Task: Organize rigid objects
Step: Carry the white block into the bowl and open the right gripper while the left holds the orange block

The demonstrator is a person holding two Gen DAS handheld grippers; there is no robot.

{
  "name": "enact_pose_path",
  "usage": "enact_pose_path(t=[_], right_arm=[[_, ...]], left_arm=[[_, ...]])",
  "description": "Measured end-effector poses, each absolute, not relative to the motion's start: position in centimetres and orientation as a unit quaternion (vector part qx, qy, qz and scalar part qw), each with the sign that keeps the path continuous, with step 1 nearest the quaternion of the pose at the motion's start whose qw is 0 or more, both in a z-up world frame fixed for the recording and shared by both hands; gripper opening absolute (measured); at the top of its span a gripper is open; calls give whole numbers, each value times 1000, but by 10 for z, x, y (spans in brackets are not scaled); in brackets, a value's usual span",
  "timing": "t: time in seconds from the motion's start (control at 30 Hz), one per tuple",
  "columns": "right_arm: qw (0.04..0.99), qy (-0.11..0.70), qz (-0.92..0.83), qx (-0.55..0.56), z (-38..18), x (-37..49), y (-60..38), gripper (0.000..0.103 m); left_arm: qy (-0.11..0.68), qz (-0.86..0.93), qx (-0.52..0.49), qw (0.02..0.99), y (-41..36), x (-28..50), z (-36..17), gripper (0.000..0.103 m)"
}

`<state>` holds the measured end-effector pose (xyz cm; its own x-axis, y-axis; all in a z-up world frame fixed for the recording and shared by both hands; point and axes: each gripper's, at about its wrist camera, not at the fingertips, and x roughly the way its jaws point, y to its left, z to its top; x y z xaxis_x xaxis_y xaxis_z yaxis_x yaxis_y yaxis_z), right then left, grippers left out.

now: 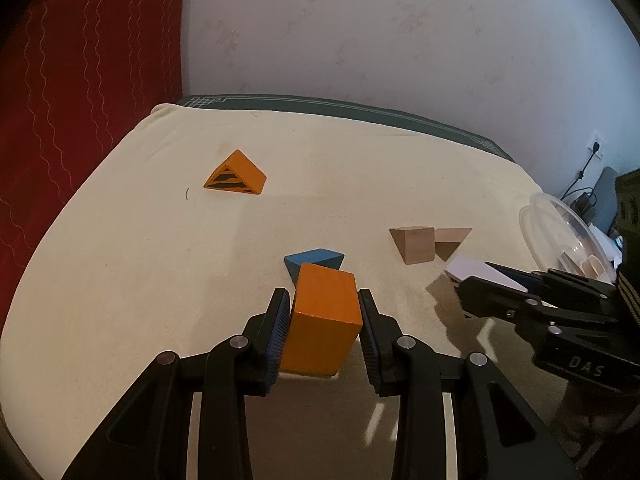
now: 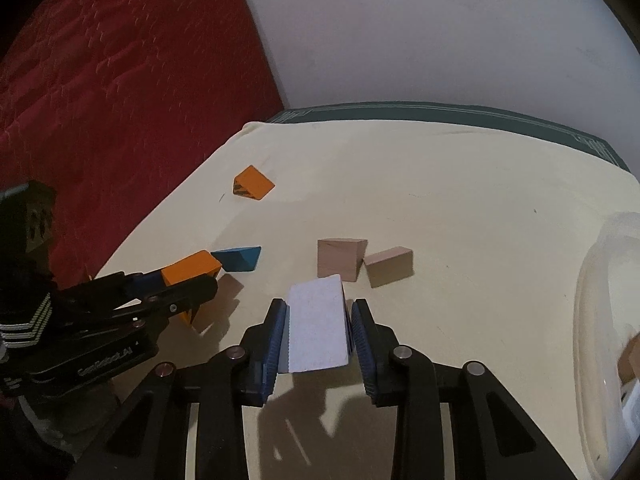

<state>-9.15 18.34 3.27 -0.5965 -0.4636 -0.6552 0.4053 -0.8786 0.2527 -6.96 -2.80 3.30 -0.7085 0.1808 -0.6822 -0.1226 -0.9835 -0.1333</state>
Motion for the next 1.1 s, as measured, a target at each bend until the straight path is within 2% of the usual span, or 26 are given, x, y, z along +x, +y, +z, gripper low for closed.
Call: enact_pose_path(t=[0.6, 1.1], right_arm=[[197, -106, -913, 340, 49, -73, 227, 35], [105, -175, -936, 288, 66, -57, 300, 35]], left_arm=[[-36, 926, -368, 80, -22, -66, 36, 35], [-37, 922, -373, 97, 6, -59, 45, 35]])
